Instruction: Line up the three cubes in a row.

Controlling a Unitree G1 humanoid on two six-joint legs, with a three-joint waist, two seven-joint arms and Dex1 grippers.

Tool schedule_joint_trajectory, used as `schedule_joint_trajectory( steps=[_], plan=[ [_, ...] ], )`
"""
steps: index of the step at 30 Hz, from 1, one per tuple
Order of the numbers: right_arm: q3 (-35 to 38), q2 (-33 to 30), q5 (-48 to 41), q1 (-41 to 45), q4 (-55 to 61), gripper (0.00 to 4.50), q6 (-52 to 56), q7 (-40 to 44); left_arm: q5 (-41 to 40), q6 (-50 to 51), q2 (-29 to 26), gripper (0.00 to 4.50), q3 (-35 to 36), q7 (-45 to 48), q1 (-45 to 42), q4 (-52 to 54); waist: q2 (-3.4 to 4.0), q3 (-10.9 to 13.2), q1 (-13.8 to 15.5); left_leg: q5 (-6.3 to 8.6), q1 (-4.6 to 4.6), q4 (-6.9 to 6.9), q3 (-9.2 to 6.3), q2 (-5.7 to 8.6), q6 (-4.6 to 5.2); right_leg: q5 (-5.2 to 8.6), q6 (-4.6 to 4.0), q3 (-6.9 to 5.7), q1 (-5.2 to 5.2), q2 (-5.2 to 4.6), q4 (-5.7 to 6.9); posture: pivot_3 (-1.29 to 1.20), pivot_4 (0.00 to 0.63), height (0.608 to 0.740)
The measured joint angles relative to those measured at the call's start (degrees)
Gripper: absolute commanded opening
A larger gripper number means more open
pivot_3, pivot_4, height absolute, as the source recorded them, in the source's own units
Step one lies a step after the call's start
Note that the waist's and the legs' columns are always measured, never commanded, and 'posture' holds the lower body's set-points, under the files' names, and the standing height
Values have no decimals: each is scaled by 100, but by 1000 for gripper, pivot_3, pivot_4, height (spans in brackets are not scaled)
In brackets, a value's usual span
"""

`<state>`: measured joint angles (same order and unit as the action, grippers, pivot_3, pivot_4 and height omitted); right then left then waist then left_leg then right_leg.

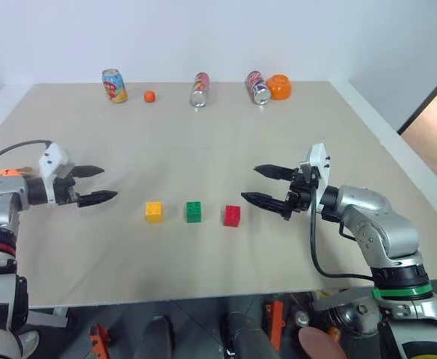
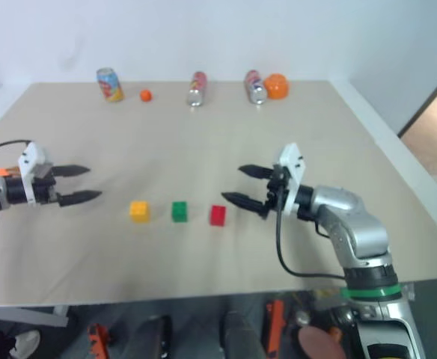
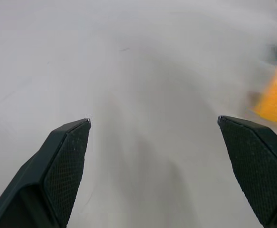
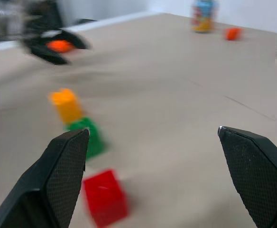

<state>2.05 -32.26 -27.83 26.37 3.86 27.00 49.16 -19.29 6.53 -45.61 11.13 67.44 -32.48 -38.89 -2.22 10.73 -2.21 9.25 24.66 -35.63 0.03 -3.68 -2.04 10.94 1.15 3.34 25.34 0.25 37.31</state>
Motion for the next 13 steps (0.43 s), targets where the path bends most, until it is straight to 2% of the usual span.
schedule_joint_trajectory(
  steps=[7, 12, 13],
  plan=[
    [267, 548, 388, -369, -54, 4500, -84, -1292, -471, 2191, 1008, 4444, 644, -2639, 1685, 3075, -6, -2, 0, 0, -4, 0, -1, -2, 0, -1, 3, 2, -4, 1, 1, 0, 150, 740],
    [442, 884, 767, -454, -55, 4500, -121, -2284, -562, 2638, 1535, 4444, 820, -3665, 2061, 4014, -5, -3, -15, -1, -15, -2, 1, 1, -1, -5, -2, 9, -9, 3, 1, 0, 150, 740],
    [452, 1070, 1023, -557, -33, 4500, -217, -2697, -540, 2750, 1742, 4444, 929, -4102, 2132, 4266, -8, -4, -24, -1, -21, -3, 1, 1, -1, -6, -5, 10, -12, 4, 1, 0, 150, 740]
  ],
)
